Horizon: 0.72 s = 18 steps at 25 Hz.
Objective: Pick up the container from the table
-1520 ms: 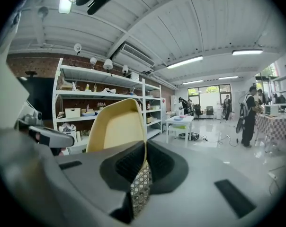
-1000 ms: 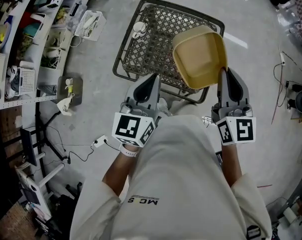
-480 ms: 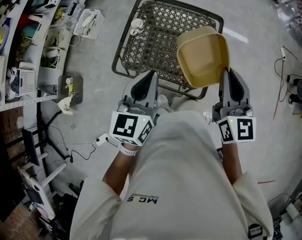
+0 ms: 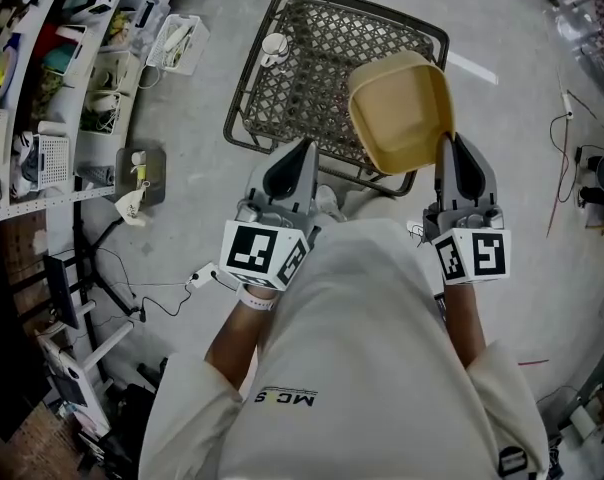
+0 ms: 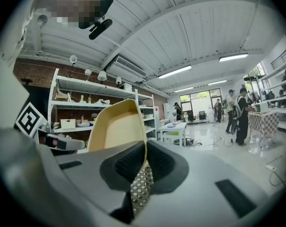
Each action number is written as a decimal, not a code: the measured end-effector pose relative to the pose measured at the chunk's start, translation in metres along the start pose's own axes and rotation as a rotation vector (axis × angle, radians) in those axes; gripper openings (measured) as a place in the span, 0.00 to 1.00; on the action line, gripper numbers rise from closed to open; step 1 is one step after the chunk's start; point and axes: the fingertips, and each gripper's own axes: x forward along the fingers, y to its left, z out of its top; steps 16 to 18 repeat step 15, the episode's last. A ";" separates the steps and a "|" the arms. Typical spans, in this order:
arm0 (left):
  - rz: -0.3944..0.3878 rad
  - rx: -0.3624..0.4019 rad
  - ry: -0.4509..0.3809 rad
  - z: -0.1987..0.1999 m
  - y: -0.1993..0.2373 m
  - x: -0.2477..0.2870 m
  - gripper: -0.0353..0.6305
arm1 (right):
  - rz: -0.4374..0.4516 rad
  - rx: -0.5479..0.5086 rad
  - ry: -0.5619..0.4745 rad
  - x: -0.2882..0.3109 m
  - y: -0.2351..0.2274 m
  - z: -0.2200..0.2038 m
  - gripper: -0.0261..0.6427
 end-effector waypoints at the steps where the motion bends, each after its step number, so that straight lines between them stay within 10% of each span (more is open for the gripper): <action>1: 0.001 0.000 0.001 0.000 0.000 0.000 0.08 | 0.002 0.000 0.001 0.001 0.001 0.000 0.08; 18: -0.001 -0.012 0.006 -0.001 0.005 0.000 0.08 | 0.004 -0.004 0.013 0.006 0.005 0.001 0.08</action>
